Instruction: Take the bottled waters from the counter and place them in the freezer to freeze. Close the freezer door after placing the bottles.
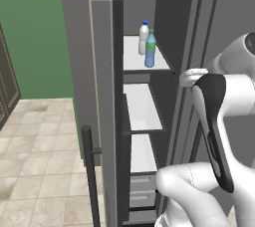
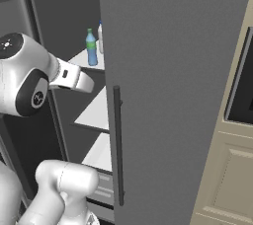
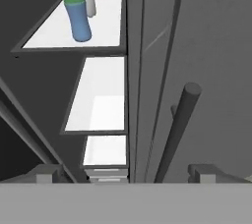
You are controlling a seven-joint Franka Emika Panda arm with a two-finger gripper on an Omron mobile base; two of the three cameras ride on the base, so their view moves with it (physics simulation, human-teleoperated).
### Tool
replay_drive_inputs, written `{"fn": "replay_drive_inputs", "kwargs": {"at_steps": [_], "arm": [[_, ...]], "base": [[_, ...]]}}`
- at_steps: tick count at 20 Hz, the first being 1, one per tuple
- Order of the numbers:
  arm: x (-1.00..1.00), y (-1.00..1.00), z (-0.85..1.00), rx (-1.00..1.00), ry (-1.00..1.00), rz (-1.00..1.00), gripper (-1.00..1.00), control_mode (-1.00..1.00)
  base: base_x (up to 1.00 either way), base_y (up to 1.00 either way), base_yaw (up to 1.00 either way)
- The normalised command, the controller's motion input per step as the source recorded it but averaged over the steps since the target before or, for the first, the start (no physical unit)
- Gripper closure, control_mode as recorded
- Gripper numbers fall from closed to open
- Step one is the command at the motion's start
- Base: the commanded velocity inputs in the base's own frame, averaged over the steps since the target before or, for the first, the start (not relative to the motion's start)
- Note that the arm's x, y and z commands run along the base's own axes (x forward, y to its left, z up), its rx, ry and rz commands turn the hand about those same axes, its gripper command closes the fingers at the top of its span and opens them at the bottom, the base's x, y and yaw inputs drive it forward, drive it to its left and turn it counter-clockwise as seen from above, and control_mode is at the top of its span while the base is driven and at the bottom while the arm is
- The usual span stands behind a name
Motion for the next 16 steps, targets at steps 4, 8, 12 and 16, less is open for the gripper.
{"fn": "replay_drive_inputs", "kwargs": {"at_steps": [4,8,12,16], "arm": [[-0.02,0.13,-0.13,0.0,0.13,0.0,-1.0,-1.0],[-0.03,0.15,-0.09,0.0,0.18,0.0,-1.0,-1.0],[-0.04,0.17,-0.09,0.02,0.17,0.0,-1.0,-1.0],[-0.15,0.05,-0.13,0.07,0.1,0.05,-1.0,-1.0]], "base": [[0.0,0.0,0.0],[0.0,0.0,0.0],[0.0,0.0,0.0],[0.0,0.0,0.0]]}}
